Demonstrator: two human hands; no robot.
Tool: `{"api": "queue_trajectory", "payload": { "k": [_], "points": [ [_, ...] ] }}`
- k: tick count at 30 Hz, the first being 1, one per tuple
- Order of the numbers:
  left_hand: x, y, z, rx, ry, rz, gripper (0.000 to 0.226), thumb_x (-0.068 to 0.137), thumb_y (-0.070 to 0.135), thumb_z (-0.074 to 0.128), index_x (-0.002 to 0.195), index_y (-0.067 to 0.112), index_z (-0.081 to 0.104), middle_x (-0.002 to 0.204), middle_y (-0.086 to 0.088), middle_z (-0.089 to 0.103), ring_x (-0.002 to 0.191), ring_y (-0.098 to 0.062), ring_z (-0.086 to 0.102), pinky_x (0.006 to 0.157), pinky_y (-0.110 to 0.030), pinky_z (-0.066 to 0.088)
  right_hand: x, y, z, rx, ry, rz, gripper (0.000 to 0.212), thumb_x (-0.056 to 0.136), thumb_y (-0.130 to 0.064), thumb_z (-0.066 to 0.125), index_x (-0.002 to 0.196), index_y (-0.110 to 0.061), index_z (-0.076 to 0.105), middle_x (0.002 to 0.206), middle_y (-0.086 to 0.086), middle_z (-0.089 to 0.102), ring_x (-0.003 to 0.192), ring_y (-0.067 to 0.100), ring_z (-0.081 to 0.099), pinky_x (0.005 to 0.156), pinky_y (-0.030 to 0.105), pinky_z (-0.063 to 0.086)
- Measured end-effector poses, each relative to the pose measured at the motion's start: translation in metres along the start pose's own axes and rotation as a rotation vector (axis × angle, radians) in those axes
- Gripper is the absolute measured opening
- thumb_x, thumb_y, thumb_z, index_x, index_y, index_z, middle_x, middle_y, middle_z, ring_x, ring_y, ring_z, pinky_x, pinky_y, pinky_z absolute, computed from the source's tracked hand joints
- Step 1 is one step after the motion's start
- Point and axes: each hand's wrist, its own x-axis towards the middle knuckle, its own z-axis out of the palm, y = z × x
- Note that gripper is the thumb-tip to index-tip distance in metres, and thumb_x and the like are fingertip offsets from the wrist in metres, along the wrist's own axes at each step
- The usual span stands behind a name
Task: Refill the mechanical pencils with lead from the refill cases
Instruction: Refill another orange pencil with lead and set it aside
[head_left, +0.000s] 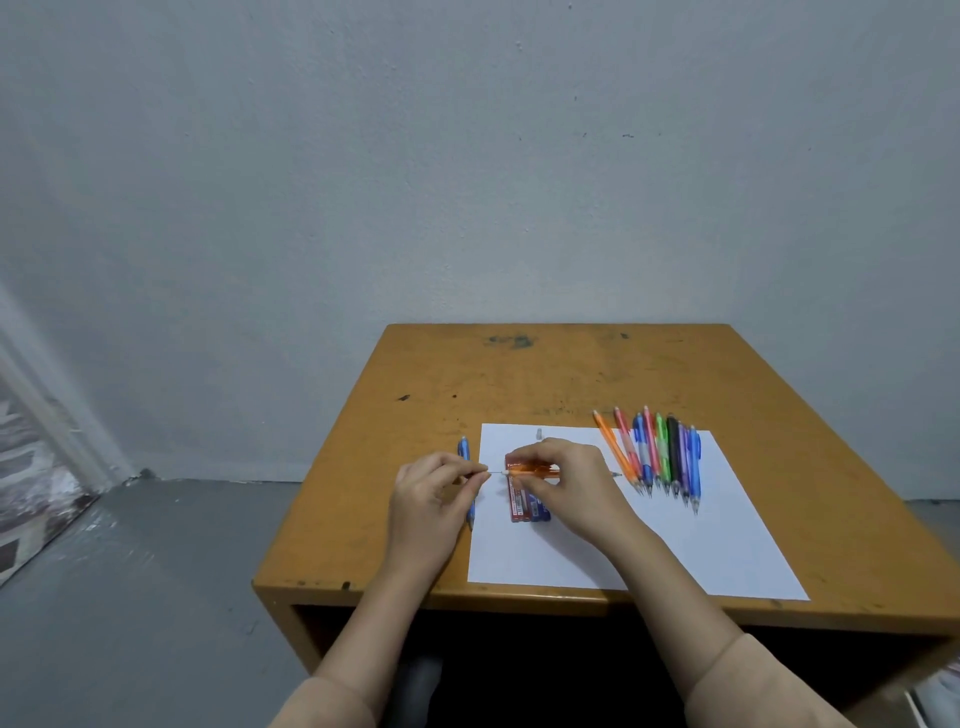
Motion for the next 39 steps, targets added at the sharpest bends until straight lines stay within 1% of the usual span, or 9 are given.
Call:
{"api": "queue_trajectory", "payload": {
  "k": [6,12,18,21,23,26,28,32,39],
  "points": [
    [0.009,0.019,0.012,-0.117,0.021,-0.079,0.024,0.080,0.044,0.062,0.084,0.024,0.075,0.079,0.021,0.062,0.076,-0.001,0.060,0.075,-0.042,0.047,0.000,0.000,-0.002,0.104,0.120,-0.006,0.024,0.086,-0.021,0.068,0.110,-0.018,0.072,0.108,-0.001,0.069,0.099,0.010,0.061,0.092,0.026,0.050],
    [0.008,0.036,0.020,-0.248,0.006,-0.180,0.021,0.078,0.045,0.066,0.099,0.039,0.070,0.085,0.020,0.063,0.082,-0.006,0.060,0.079,-0.048,0.049,0.001,0.003,-0.004,0.149,0.194,-0.002,0.020,0.086,-0.021,0.070,0.105,-0.021,0.073,0.099,-0.002,0.066,0.084,0.001,0.055,0.069,0.002,0.039],
    [0.012,0.049,0.017,-0.249,-0.021,-0.123,0.031,0.081,0.049,0.056,0.112,0.041,0.061,0.103,0.034,0.059,0.093,0.002,0.057,0.085,-0.046,0.048,-0.002,-0.002,-0.012,0.195,0.232,0.009,0.020,0.086,-0.020,0.069,0.105,-0.019,0.073,0.095,-0.003,0.066,0.075,0.000,0.055,0.061,0.004,0.039],
    [0.016,0.053,0.013,-0.259,-0.034,-0.102,0.033,0.083,0.046,0.057,0.117,0.048,0.057,0.111,0.027,0.060,0.102,-0.003,0.058,0.089,-0.047,0.046,-0.003,-0.007,-0.024,0.253,0.274,-0.014,0.018,0.084,-0.020,0.071,0.102,-0.024,0.074,0.084,-0.014,0.067,0.072,-0.002,0.058,0.061,0.003,0.039],
    [0.019,0.057,0.011,-0.266,-0.032,-0.081,0.034,0.083,0.046,0.057,0.118,0.048,0.056,0.107,0.022,0.064,0.102,-0.005,0.059,0.089,-0.046,0.046,-0.001,-0.011,-0.034,0.332,0.298,-0.026,0.017,0.082,-0.019,0.073,0.097,-0.028,0.074,0.080,-0.020,0.067,0.074,-0.001,0.060,0.063,0.005,0.040],
    [0.025,0.067,0.008,-0.284,-0.030,-0.090,0.035,0.081,0.048,0.059,0.116,0.045,0.058,0.102,0.020,0.066,0.102,-0.002,0.059,0.090,-0.043,0.048,0.000,-0.020,-0.045,0.522,0.318,-0.039,0.022,0.081,-0.014,0.074,0.090,-0.034,0.071,0.080,-0.013,0.072,0.076,0.003,0.066,0.073,0.018,0.051],
    [0.028,0.075,0.006,-0.312,-0.026,-0.101,0.035,0.079,0.047,0.063,0.113,0.043,0.061,0.102,0.024,0.066,0.102,0.001,0.059,0.091,-0.036,0.048,-0.001,-0.027,-0.050,0.675,0.315,-0.052,0.022,0.081,-0.008,0.073,0.090,-0.029,0.071,0.082,-0.006,0.074,0.081,0.011,0.070,0.077,0.024,0.055],
    [0.035,0.085,0.005,-0.324,0.007,-0.120,0.033,0.079,0.028,0.076,0.104,0.046,0.062,0.092,0.041,0.061,0.099,0.009,0.059,0.090,-0.026,0.047,-0.002,-0.038,-0.058,0.896,0.282,-0.056,0.017,0.081,-0.003,0.070,0.093,-0.015,0.071,0.086,0.006,0.075,0.081,0.018,0.072,0.070,0.021,0.053],
    [0.037,0.082,0.003,-0.256,0.126,-0.058,0.025,0.077,0.028,0.070,0.103,0.030,0.071,0.089,0.036,0.062,0.091,0.005,0.063,0.082,-0.042,0.053,-0.001,-0.034,-0.056,0.991,0.266,-0.022,0.021,0.080,-0.001,0.069,0.101,-0.006,0.070,0.091,0.014,0.074,0.084,0.020,0.071,0.069,0.022,0.054]
  ]
}}
